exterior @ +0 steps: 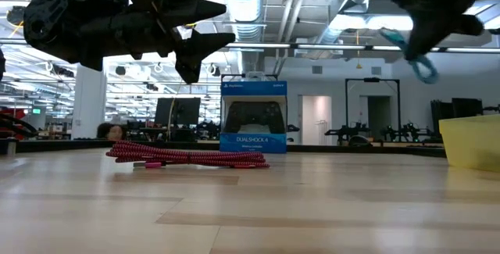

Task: Pick and place USB-C Cables
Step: Put the blue charger cable into the yellow bin

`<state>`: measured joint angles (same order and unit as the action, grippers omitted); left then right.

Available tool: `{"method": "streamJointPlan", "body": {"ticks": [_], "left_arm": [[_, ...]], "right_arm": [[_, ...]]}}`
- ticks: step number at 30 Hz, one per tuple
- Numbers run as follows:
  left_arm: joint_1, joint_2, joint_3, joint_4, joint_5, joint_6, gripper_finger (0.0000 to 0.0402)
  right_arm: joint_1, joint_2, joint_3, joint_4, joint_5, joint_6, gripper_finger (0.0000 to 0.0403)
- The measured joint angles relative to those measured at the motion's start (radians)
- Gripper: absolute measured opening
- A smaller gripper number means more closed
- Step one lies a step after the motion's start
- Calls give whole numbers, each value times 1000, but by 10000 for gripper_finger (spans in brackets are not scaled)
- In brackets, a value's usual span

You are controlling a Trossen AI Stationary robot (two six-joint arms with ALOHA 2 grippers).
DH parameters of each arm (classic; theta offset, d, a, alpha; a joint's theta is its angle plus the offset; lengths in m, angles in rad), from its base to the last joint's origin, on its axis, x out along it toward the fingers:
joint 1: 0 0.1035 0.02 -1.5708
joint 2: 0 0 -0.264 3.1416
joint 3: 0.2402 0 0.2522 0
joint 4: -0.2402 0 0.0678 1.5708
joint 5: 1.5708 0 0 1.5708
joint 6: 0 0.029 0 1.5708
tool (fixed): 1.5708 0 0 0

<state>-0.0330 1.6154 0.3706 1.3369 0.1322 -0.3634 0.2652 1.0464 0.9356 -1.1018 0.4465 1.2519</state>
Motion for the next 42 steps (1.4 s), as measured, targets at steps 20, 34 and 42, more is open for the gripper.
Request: {"method": "streamJointPlan", "body": {"ticks": [20,34,42], "left_arm": [[0,0,0,-17,-1,-34,214],[0,0,0,-33,-8,-43,214],[0,0,0,-41,-10,-53,214]], "right_arm": [[249,75,0,-447,-260,623,15],[302,262,0,-421,-370,663,18],[295,296,-60,-352,-370,650,14]]}}
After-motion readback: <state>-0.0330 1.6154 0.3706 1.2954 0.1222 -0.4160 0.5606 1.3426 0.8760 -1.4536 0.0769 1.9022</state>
